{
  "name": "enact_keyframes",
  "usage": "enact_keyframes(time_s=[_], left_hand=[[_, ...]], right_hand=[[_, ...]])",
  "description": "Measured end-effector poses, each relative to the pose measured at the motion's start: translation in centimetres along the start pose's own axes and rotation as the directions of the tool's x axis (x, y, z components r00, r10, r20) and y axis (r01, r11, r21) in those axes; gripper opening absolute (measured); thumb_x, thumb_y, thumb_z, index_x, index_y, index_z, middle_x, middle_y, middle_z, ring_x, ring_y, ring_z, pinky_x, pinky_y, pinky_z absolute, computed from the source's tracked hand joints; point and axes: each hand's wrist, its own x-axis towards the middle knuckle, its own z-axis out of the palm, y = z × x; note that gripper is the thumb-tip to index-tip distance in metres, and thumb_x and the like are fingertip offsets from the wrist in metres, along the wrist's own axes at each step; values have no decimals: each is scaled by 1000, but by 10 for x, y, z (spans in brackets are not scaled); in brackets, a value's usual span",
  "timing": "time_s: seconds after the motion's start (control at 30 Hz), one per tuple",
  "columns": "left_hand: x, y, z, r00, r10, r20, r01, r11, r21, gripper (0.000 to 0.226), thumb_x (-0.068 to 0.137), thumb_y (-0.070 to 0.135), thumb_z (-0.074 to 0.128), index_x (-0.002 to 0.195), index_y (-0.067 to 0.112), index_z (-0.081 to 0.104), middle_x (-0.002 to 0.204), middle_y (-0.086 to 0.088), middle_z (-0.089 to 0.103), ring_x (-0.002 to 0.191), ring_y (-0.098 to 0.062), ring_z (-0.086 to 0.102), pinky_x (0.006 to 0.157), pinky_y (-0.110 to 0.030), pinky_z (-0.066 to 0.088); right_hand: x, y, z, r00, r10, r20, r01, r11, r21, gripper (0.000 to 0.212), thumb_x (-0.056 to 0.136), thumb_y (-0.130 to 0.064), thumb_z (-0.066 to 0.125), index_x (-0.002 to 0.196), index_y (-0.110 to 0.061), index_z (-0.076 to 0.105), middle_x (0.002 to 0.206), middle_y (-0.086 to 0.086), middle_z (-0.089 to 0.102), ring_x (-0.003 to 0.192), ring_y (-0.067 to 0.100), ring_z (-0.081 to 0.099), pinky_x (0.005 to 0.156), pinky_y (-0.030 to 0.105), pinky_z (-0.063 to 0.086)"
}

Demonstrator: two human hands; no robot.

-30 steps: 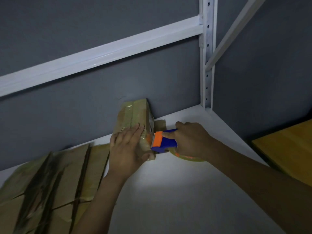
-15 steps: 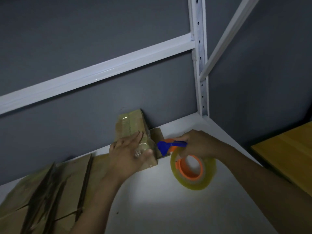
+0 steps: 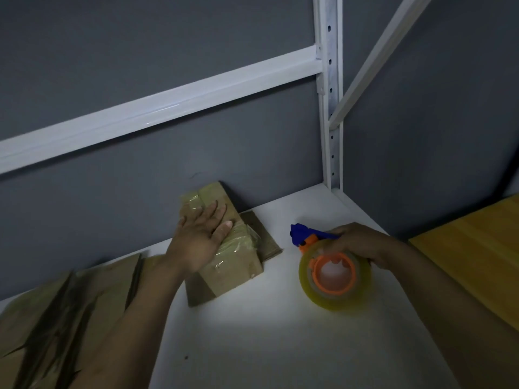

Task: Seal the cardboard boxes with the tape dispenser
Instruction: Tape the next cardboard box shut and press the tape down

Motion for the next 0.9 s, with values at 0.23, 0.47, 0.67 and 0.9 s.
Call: enact_keyframes(time_s=[0.23,0.47,0.67,0.9], left_hand=[[3,0,2,1000,0,-10,-1,1000,-21,95,68,75,-10,153,37,9,161,14,6,150,-15,4,119,-43,3],[-2,3,1,1000,-14,-26,13,999,-39,96,67,75,-10,153,37,10,161,14,7,149,-14,4,117,-40,4],[-3,4,-3,1000,-13,-9,12,998,-67,91,71,77,-5,152,39,10,161,16,5,149,-12,2,118,-40,2],[-3,2,-2,1000,-12,-2,12,998,-67,93,68,77,-7,152,40,11,161,16,6,149,-13,3,119,-42,3]], right_hand=[[13,-18,12,927,-269,-261,147,902,-407,22,87,-28,66,104,-14,70,106,-8,66,95,11,61,83,24,46],[41,-61,97,997,-70,45,53,953,297,22,99,-32,49,110,-14,55,116,12,64,104,28,64,91,38,53],[55,-54,99,999,-32,38,3,809,588,29,94,-5,56,121,-13,59,99,12,60,76,18,53,68,29,50],[54,-50,128,996,-54,-65,80,846,527,19,98,-21,51,115,-17,58,94,8,61,65,11,50,53,22,42]])
